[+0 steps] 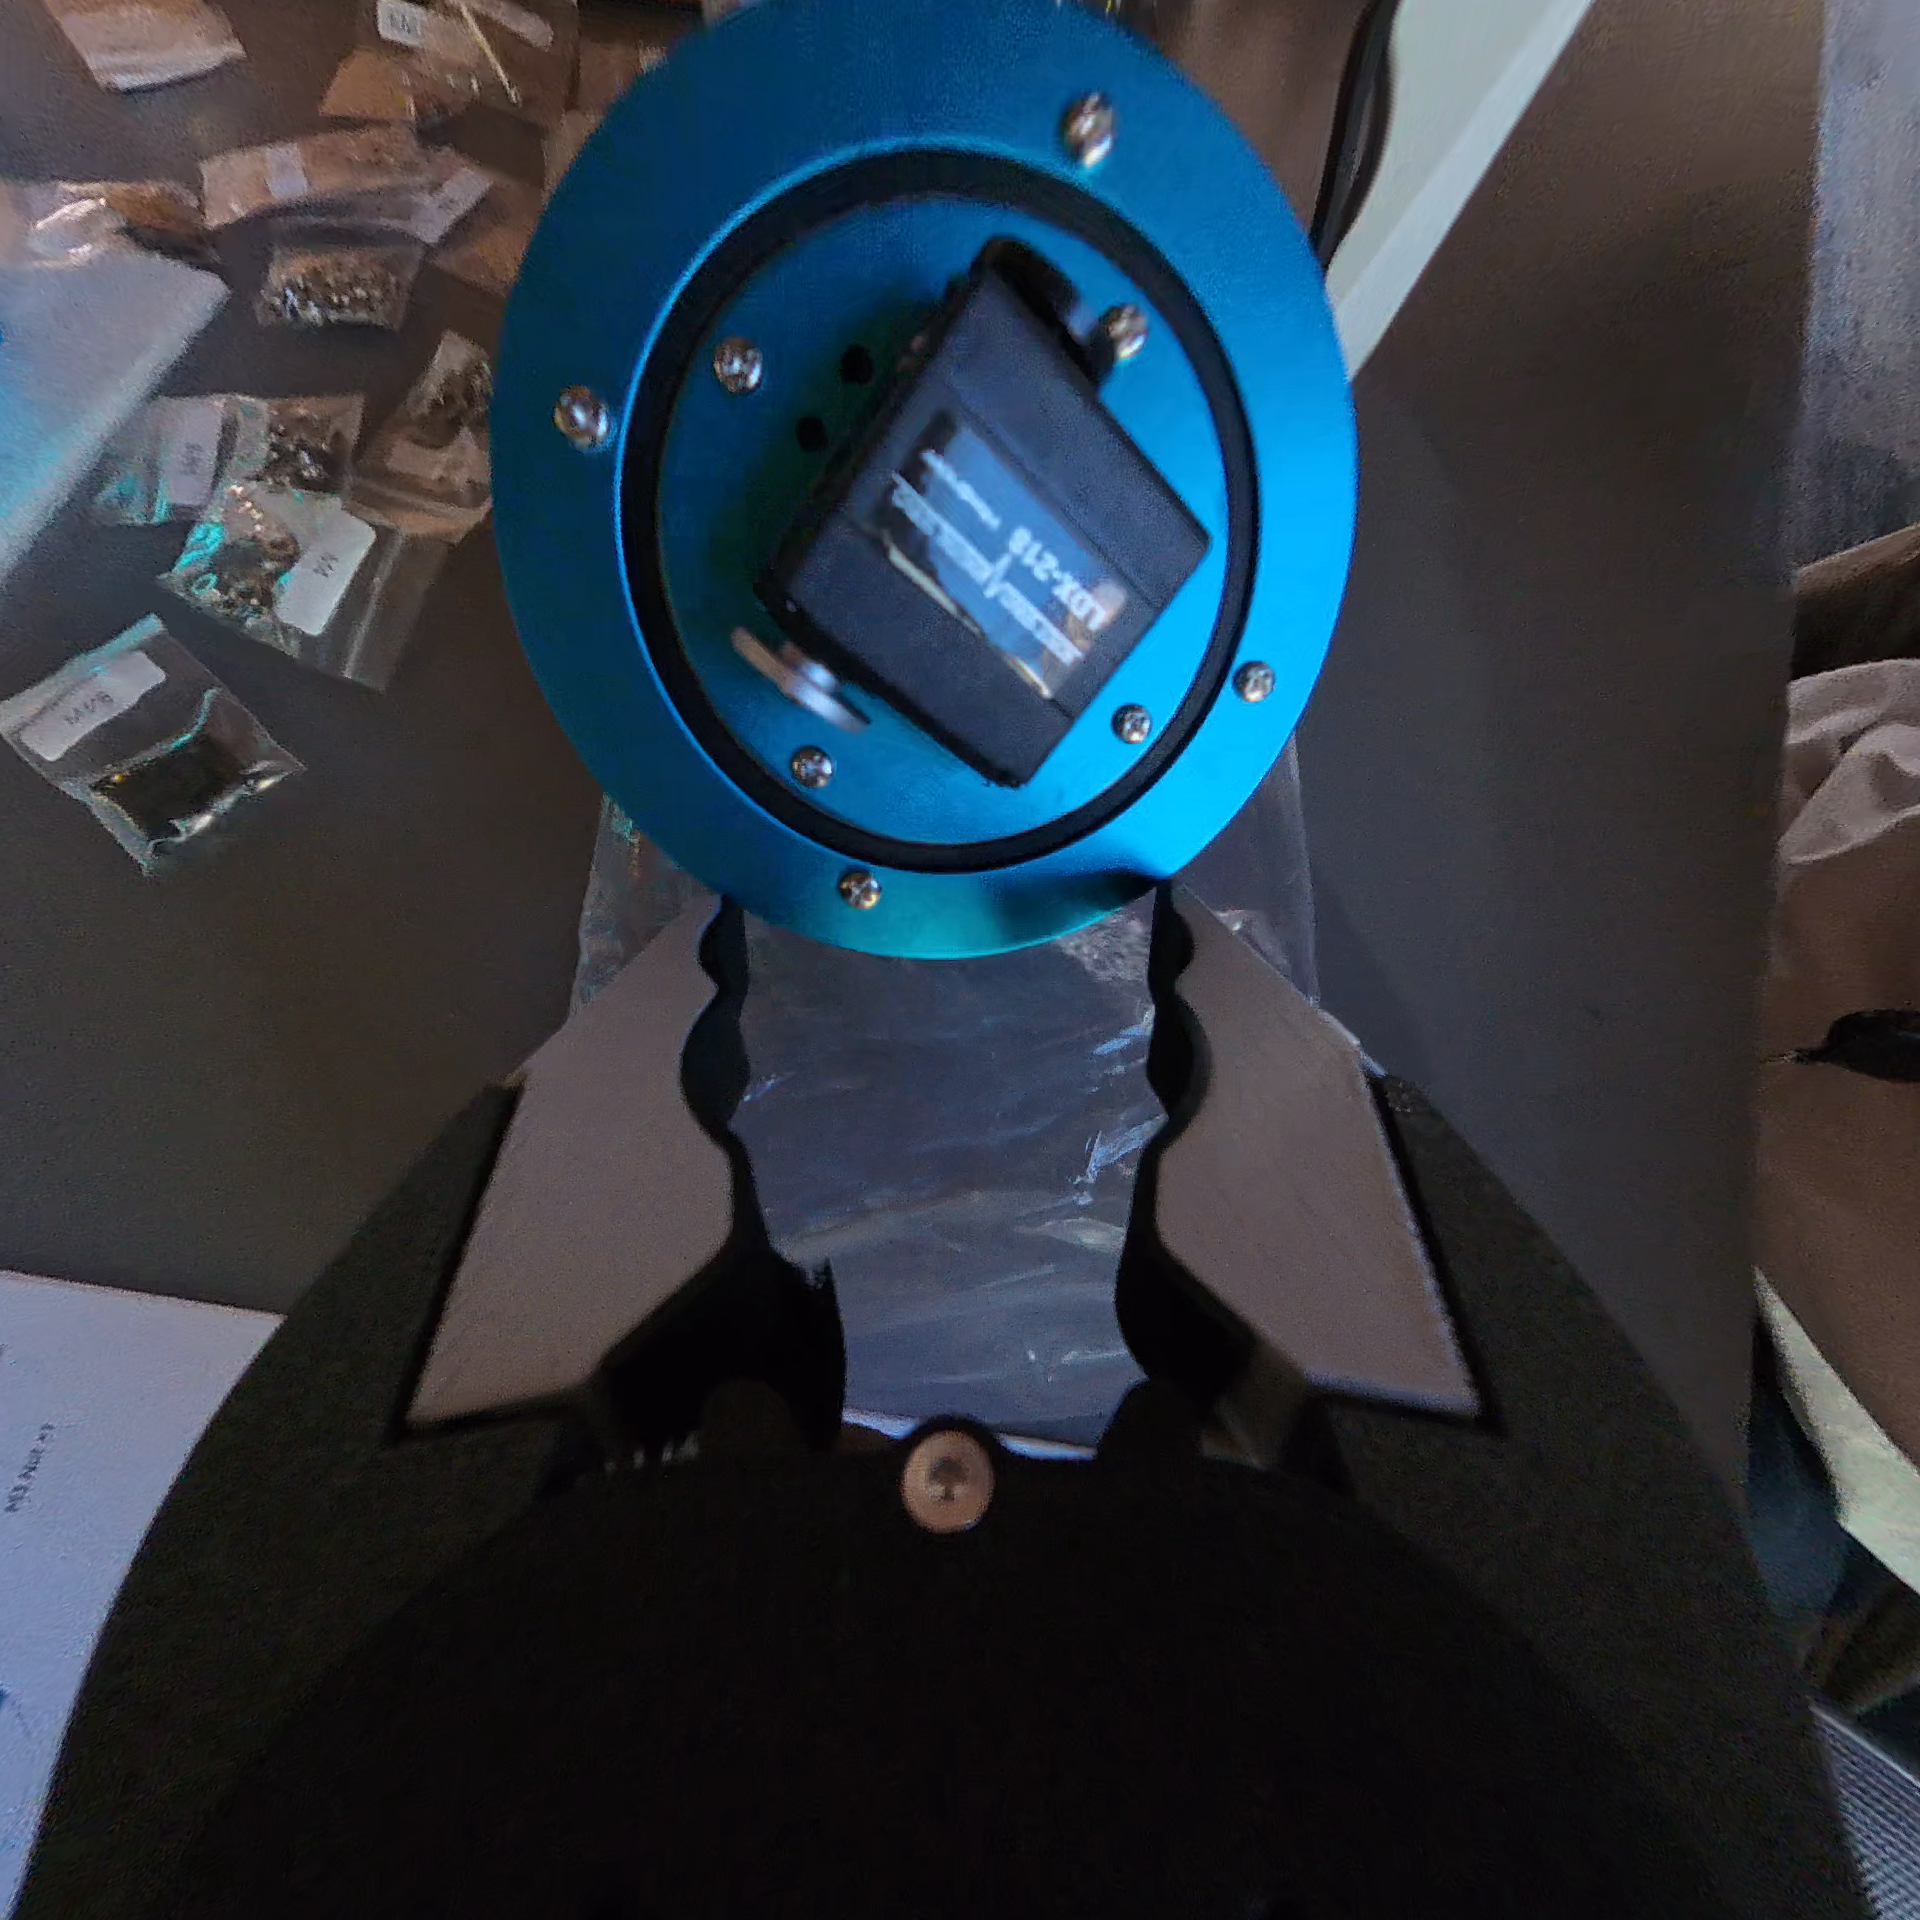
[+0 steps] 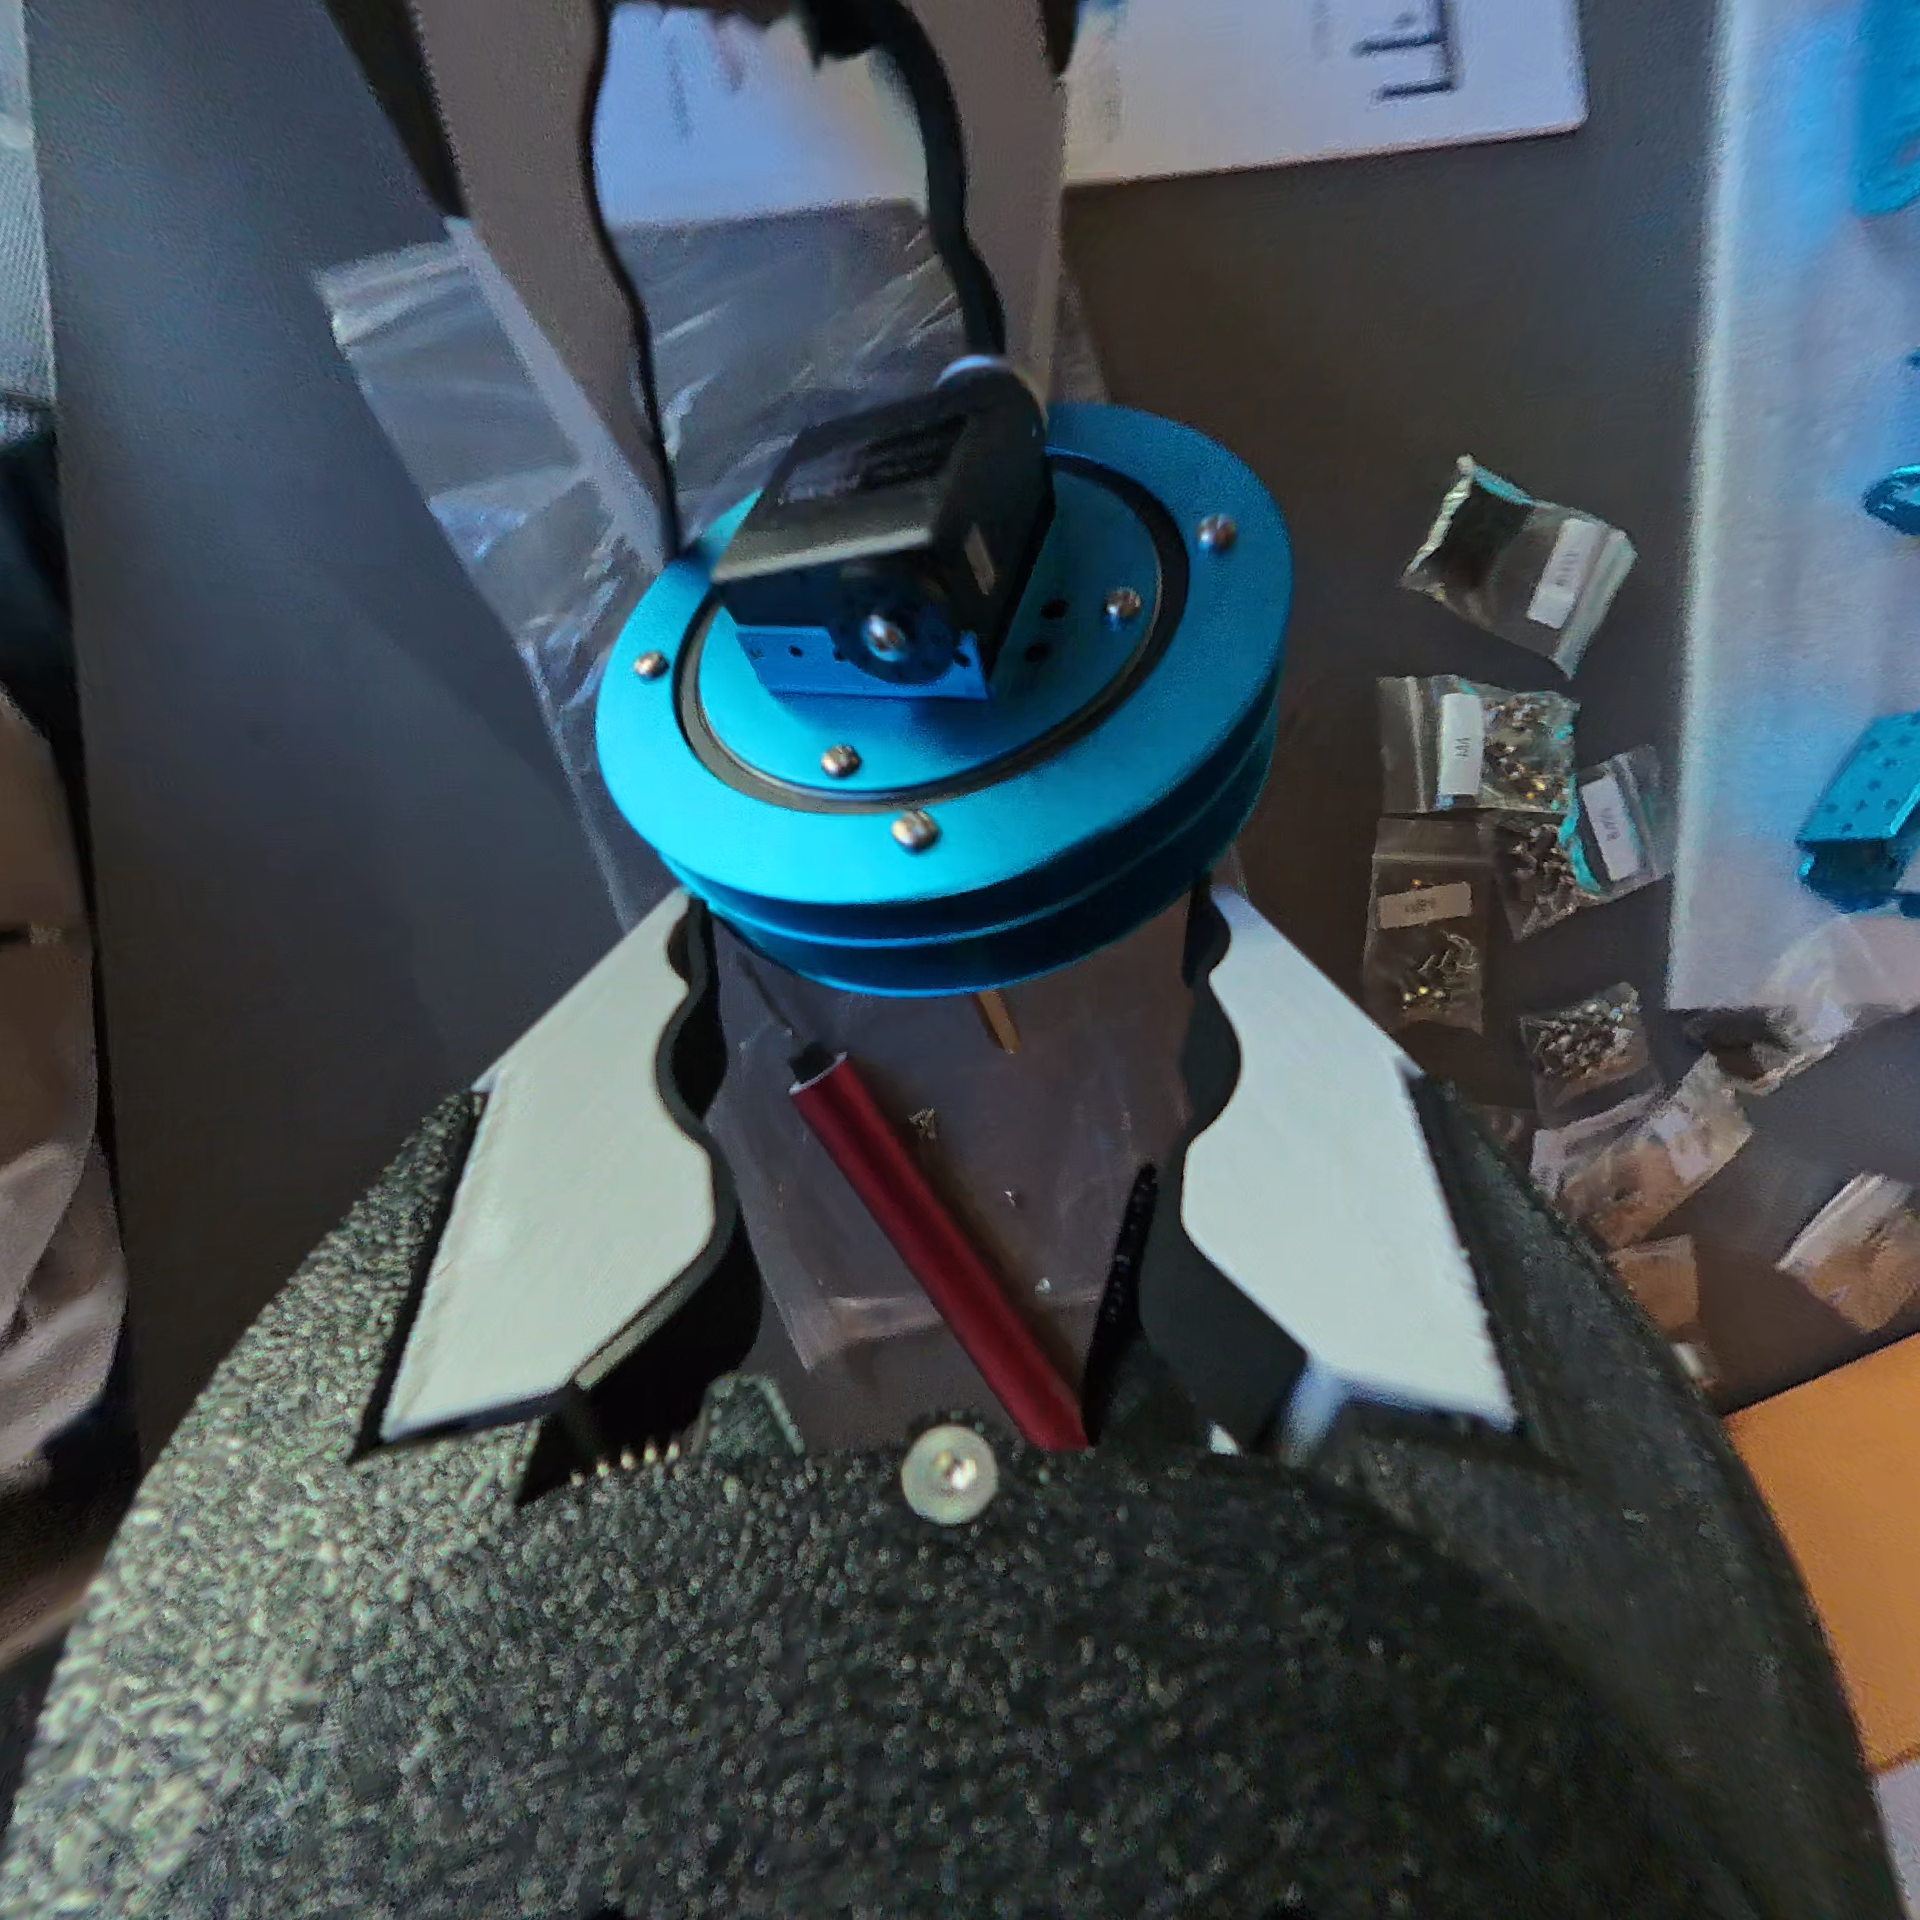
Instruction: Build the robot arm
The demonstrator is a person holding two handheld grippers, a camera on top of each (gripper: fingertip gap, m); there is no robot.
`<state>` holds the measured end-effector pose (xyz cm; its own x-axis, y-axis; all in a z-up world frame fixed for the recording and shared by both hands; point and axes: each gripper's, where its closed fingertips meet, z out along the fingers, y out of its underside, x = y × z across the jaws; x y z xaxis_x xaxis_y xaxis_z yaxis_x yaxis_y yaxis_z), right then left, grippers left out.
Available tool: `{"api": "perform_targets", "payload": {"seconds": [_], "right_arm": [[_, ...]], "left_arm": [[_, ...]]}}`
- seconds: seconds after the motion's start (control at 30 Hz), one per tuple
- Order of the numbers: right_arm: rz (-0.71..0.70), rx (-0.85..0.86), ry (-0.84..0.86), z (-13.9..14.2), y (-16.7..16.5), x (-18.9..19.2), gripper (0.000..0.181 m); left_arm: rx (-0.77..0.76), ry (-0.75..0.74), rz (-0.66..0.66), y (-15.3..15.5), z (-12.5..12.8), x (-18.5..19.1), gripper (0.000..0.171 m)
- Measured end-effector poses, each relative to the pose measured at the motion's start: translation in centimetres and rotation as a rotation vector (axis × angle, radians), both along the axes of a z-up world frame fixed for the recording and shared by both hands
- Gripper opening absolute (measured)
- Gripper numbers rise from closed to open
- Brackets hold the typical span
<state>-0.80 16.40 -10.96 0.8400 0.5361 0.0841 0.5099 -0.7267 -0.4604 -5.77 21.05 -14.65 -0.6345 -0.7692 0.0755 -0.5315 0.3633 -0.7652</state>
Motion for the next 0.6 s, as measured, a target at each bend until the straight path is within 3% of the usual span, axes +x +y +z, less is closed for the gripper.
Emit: {"api": "perform_targets", "payload": {"seconds": [0.07, 0.13, 0.23, 0.33, 0.6], "right_arm": [[0.099, -0.022, -0.014, 0.9, 0.3, -0.3, 0.077], [0.152, -0.028, 0.018, 1.6, 1.0, -1.2, 0.052], [0.206, -0.103, 0.076, 1.3, 1.4, -3.0, 0.062], [0.254, -0.105, 0.141, 1.2, 1.8, -5.1, 0.061], [0.222, -0.079, 0.218, 1.4, 2.9, -4.6, 0.056]], "left_arm": [[0.031, 0.012, 0.015, 0.0, -0.9, -0.2, 0.076], [0.084, 0.027, 0.034, 0.2, -2.2, -0.4, 0.076], [0.142, 0.013, 0.055, -0.2, -3.1, -0.7, 0.075], [0.182, -0.005, 0.082, 0.0, -3.4, -1.0, 0.075], [0.198, -0.080, 0.136, 0.8, -2.8, -1.3, 0.075]]}}
